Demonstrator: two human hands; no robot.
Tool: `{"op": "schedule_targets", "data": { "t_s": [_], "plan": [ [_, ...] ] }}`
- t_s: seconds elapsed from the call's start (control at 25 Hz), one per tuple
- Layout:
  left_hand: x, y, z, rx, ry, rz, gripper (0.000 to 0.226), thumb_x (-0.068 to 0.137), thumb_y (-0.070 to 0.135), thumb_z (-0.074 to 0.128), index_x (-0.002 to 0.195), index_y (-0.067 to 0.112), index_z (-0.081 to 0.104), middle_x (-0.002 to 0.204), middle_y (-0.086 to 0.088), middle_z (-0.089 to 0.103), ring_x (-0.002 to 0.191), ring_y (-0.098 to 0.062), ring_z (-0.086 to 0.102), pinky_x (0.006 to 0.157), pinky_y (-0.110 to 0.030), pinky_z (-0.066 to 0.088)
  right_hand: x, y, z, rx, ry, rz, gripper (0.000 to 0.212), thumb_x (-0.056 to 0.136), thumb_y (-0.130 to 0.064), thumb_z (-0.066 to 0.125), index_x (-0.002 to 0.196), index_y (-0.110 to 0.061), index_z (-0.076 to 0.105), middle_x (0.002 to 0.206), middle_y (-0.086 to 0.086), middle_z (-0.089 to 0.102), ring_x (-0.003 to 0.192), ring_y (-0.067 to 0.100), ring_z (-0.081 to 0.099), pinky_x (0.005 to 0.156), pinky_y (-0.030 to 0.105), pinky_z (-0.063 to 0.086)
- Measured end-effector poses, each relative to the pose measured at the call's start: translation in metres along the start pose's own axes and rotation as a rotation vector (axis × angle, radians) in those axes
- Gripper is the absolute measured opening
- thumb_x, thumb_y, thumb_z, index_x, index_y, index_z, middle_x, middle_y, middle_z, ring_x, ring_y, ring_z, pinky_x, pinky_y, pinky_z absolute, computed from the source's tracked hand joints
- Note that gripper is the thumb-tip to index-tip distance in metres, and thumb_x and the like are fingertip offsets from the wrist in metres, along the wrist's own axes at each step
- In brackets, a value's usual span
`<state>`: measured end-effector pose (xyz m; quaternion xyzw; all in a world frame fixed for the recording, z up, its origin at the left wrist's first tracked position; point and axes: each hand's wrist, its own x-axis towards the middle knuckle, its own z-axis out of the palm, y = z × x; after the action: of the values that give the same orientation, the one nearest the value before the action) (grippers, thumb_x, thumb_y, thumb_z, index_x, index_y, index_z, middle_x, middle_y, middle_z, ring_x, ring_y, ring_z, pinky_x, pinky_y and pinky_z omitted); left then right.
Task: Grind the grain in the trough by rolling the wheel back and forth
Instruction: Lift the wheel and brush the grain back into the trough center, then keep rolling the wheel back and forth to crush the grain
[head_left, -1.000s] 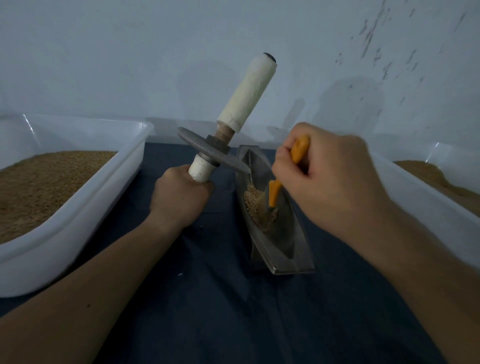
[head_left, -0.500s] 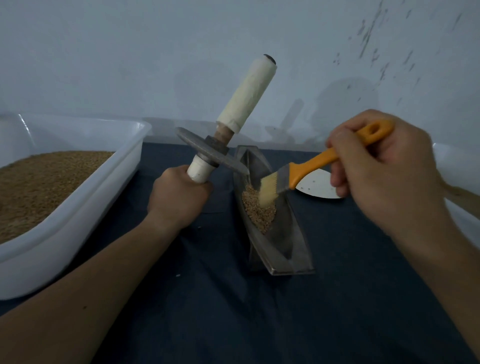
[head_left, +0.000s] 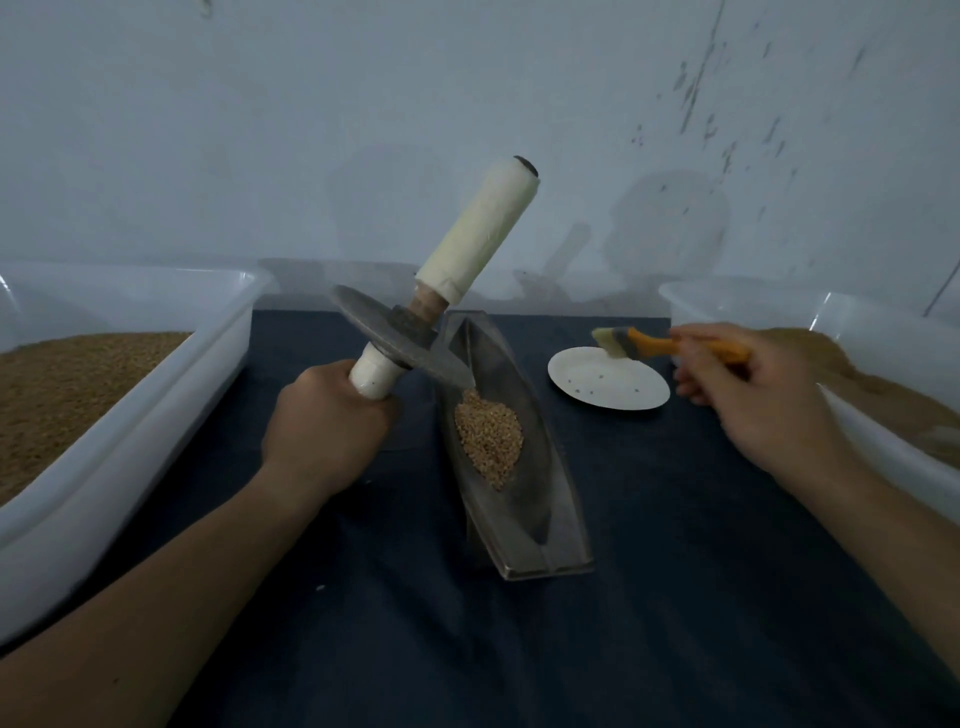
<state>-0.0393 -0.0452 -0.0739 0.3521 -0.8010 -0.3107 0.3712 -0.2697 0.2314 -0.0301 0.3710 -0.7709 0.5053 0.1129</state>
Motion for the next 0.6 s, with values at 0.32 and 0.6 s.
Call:
{"op": "schedule_targets", "data": {
  "t_s": [0.32, 0.6],
  "plan": [
    [-0.005, 0.003, 0.002, 0.130, -0.040, 0.076, 0.012, 0.066, 0.042, 0.065, 0.075, 0.046, 0.059, 0.062, 0.014, 0.061, 0.061, -0.009, 0.059, 0.055, -0.028, 0.043, 0.002, 0.039, 0.007, -0.603, -0.579, 0.067, 0.084, 0.082, -0.007, 0.066, 0.138, -0.062, 0.036, 0.125, -0.010, 0.043, 0.106, 0.004, 0.046, 0.088, 0.026, 0.044],
    [-0.007, 0.019, 0.001, 0.444, -0.011, 0.227, 0.010, 0.078, 0.038, 0.063, 0.073, 0.032, 0.056, 0.064, 0.010, 0.057, 0.058, -0.012, 0.054, 0.050, -0.027, 0.039, -0.018, -0.064, 0.011, -0.673, -0.058, -0.518, 0.122, 0.060, -0.005, 0.073, 0.161, -0.031, 0.009, 0.163, 0.000, 0.016, 0.148, 0.029, 0.022, 0.114, 0.059, 0.027]
  ]
}}
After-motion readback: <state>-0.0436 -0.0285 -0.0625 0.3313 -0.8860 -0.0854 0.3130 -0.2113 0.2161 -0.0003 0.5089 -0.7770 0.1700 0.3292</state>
